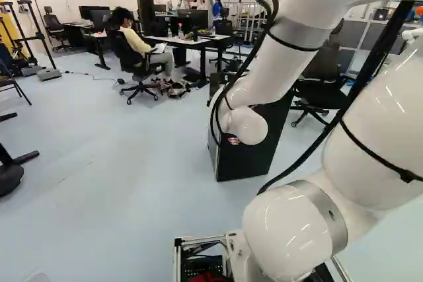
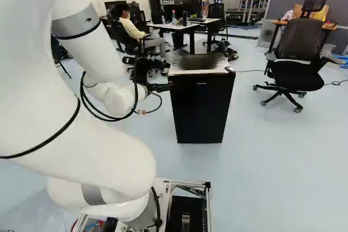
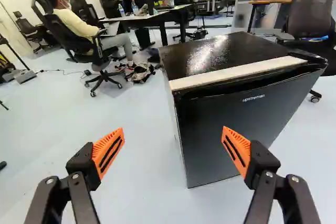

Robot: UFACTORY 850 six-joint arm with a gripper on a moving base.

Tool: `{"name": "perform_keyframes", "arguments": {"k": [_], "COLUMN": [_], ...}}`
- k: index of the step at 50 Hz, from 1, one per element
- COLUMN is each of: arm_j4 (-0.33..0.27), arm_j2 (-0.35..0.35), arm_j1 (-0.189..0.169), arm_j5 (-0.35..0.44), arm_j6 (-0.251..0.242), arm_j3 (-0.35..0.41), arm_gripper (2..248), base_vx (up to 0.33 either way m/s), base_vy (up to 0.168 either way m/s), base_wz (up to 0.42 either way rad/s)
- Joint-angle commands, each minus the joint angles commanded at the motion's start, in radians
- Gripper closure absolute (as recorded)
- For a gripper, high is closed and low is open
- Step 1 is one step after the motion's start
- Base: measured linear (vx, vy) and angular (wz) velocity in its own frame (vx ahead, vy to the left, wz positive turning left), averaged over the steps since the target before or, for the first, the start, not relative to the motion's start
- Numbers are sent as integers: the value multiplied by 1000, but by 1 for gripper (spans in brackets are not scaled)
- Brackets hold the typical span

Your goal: Grab a drink from the fridge

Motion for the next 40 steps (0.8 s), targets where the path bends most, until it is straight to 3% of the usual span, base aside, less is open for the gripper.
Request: {"name": "perform_keyframes", "arguments": {"k": [40], "arm_j4": [239], "arm_j2": [-175], "arm_j1": [145], "arm_j5": [115], "arm_j6": [0], "arm_j3": [-79], "arm_gripper": [3], "base_vx": [0], "base_vy": [0], "base_wz": [0]}}
